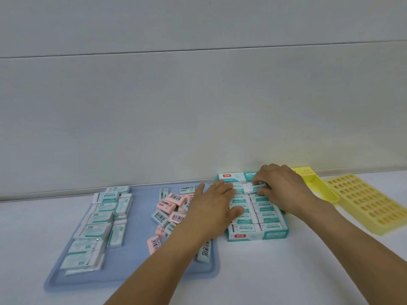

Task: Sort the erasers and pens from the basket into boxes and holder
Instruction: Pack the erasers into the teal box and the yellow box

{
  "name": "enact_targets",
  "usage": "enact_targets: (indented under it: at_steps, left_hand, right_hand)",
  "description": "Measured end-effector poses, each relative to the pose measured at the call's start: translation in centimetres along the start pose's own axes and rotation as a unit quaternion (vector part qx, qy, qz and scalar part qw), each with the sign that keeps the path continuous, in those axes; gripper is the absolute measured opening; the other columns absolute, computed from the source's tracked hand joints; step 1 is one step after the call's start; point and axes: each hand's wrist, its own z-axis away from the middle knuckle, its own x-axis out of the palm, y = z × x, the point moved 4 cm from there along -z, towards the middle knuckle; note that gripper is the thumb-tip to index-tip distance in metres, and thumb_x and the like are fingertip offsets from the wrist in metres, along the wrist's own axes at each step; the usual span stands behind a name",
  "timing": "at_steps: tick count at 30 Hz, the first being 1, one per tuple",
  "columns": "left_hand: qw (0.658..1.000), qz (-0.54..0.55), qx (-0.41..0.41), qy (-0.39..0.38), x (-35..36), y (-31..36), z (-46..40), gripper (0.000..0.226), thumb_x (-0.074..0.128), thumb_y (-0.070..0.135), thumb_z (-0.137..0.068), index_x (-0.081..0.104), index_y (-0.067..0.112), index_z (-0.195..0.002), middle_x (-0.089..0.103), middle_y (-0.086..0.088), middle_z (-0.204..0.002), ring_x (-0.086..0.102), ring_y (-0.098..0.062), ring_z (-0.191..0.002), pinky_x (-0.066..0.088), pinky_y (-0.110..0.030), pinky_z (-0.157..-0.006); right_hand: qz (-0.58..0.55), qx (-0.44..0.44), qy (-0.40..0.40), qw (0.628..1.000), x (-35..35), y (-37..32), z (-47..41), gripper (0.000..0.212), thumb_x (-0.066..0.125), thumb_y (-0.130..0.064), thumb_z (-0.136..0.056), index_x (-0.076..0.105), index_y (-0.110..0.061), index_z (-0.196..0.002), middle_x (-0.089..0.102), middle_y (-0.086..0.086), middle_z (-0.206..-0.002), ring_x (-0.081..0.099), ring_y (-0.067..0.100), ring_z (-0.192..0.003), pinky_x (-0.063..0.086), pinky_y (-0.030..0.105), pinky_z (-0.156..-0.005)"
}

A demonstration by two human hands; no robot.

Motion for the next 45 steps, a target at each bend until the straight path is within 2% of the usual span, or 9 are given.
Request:
enact_targets:
  at_steps: [9,13,17,21,24,30,34,39,45]
  left_hand:
    - [0.997,0.069,-0.008,0.011,0.0,-0.5,0.1,0.056,0.043,0.048,-0.098,0.032,0.027,-0.149,0.023,0.011,-0.159,0.011,-0.006,-0.147,0.002,-0.043,-0.121]
    - [0.958,0.215,-0.020,0.190,-2.2,-3.1,4.1,0.042,0.052,0.045,-0.094,0.054,0.030,-0.134,0.051,0.015,-0.140,0.034,0.000,-0.132,0.020,-0.034,-0.117]
    - [0.928,0.208,-0.101,0.292,-4.0,-9.4,11.0,0.038,0.051,0.046,-0.088,0.066,0.028,-0.118,0.053,0.025,-0.112,0.042,0.009,-0.108,0.021,0.001,-0.094]
    - [0.909,0.156,-0.270,0.275,-4.7,-17.1,15.7,0.034,0.057,0.046,-0.091,0.064,0.028,-0.119,0.059,0.017,-0.118,0.051,-0.008,-0.111,0.039,-0.021,-0.094]
    - [0.902,0.132,-0.365,0.192,-4.5,-19.9,16.3,0.044,0.058,0.054,-0.087,0.059,0.027,-0.121,0.060,0.006,-0.117,0.056,-0.016,-0.106,0.047,-0.035,-0.089]
    - [0.902,0.089,-0.411,0.098,-4.5,-21.0,15.1,0.065,0.066,0.070,-0.069,0.050,0.024,-0.112,0.057,0.004,-0.112,0.059,-0.020,-0.101,0.041,-0.029,-0.072]
    - [0.902,0.112,-0.410,0.079,-4.7,-21.7,15.0,0.063,0.074,0.061,-0.069,0.049,0.021,-0.110,0.062,0.002,-0.109,0.061,-0.020,-0.097,0.044,-0.028,-0.070]
    - [0.845,0.323,-0.404,0.137,-4.6,-22.8,15.9,0.048,0.086,0.029,-0.068,0.054,0.019,-0.103,0.064,0.000,-0.098,0.067,-0.018,-0.082,0.056,-0.033,-0.072]
    - [0.786,0.450,-0.343,0.248,-5.7,-21.9,16.3,0.016,0.076,0.007,-0.081,0.067,0.012,-0.093,0.057,0.002,-0.077,0.061,-0.006,-0.052,0.052,-0.018,-0.054]
  right_hand:
    - [0.030,0.014,0.005,0.999,0.9,-1.5,-0.2,0.027,0.043,-0.031,-0.098,0.070,-0.029,-0.102,0.054,-0.005,-0.102,0.047,0.016,-0.098,0.042,0.033,-0.075]
    - [-0.062,-0.023,0.081,0.995,-0.2,-4.4,-0.1,0.024,0.056,-0.033,-0.094,0.067,-0.027,-0.114,0.058,-0.003,-0.109,0.052,0.021,-0.104,0.038,0.035,-0.081]
    - [-0.178,-0.129,0.101,0.970,-1.3,-10.8,-1.2,0.018,0.060,-0.031,-0.090,0.072,-0.023,-0.102,0.063,-0.004,-0.098,0.057,0.021,-0.093,0.042,0.037,-0.077]
    - [-0.188,-0.197,0.011,0.962,-1.0,-18.9,-3.5,0.028,0.051,-0.038,-0.096,0.066,-0.026,-0.115,0.061,-0.006,-0.109,0.053,0.015,-0.103,0.038,0.030,-0.081]
    - [-0.170,-0.150,-0.060,0.972,0.3,-24.0,-5.7,0.036,0.051,-0.046,-0.096,0.058,-0.023,-0.123,0.061,-0.004,-0.115,0.056,0.017,-0.106,0.040,0.029,-0.078]
    - [-0.180,-0.021,-0.164,0.970,4.1,-28.2,-8.8,0.056,0.060,-0.055,-0.086,0.051,-0.013,-0.121,0.060,0.008,-0.119,0.059,0.027,-0.106,0.048,0.035,-0.082]
    - [-0.289,0.024,-0.191,0.938,4.8,-28.2,-9.2,0.034,0.069,-0.036,-0.080,0.062,-0.013,-0.105,0.067,0.005,-0.091,0.062,0.021,-0.069,0.053,0.031,-0.062]
    - [-0.404,0.089,-0.194,0.889,4.8,-27.3,-8.4,0.019,0.075,-0.016,-0.077,0.068,-0.002,-0.088,0.056,0.002,-0.060,0.045,0.012,-0.041,0.036,0.023,-0.045]
    - [-0.512,0.105,-0.118,0.844,2.7,-25.0,-7.2,0.008,0.073,-0.009,-0.081,0.067,-0.003,-0.079,0.058,0.006,-0.061,0.052,0.017,-0.048,0.049,0.027,-0.053]
